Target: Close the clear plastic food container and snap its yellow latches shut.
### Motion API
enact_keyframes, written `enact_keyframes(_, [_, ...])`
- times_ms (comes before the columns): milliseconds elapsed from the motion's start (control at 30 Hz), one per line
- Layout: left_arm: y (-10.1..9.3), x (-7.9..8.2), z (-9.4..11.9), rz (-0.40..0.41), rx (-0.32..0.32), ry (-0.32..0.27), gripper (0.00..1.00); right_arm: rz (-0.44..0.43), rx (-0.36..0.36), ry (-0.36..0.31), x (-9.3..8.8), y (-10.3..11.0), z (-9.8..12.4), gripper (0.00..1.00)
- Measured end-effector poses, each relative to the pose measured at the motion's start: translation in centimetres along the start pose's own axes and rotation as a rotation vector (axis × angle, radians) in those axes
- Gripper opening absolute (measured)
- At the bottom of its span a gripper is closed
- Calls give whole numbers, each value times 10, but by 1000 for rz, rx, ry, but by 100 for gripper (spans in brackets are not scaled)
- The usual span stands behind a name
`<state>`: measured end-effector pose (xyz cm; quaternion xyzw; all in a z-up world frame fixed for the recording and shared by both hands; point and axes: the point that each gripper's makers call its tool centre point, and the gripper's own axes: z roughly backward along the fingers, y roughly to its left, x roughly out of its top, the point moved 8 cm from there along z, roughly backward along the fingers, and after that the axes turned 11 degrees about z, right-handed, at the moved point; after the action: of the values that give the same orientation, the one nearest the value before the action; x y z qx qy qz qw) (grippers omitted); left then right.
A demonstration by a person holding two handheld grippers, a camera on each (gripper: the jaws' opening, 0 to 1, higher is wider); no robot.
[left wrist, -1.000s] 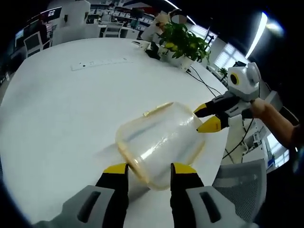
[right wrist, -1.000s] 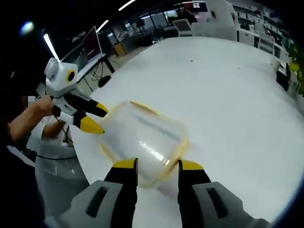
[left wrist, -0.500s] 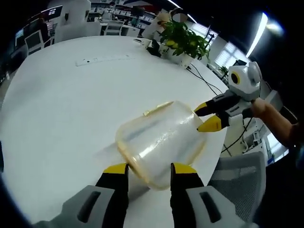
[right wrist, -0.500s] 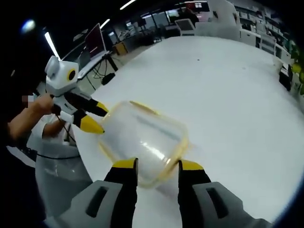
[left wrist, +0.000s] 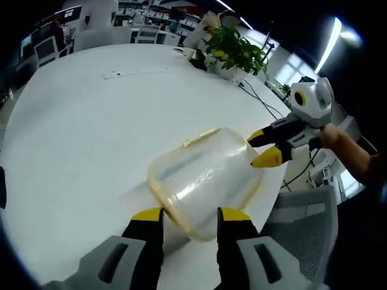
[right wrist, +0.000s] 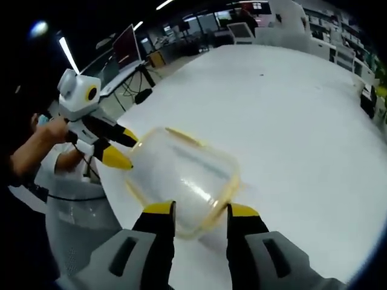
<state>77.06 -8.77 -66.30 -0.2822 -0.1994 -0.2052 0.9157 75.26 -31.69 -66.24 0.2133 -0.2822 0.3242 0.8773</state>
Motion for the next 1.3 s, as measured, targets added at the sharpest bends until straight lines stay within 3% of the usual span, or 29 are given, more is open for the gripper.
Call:
enact_keyframes(367, [6,-10,9,7,3,1,27,11,6,9,3,13,-5,30])
enact_keyframes(767, [6,-11,10,22,1,-6,29,-6,3,19,3,13,-5,31])
enact_keyframes(933, [5,-11,12,-22,3,-12,29,131,6,28,6,13,-2,33])
enact_keyframes(1300, [2,-5,21,-125,18,-46,28,265,4,-27,19,13,7,33])
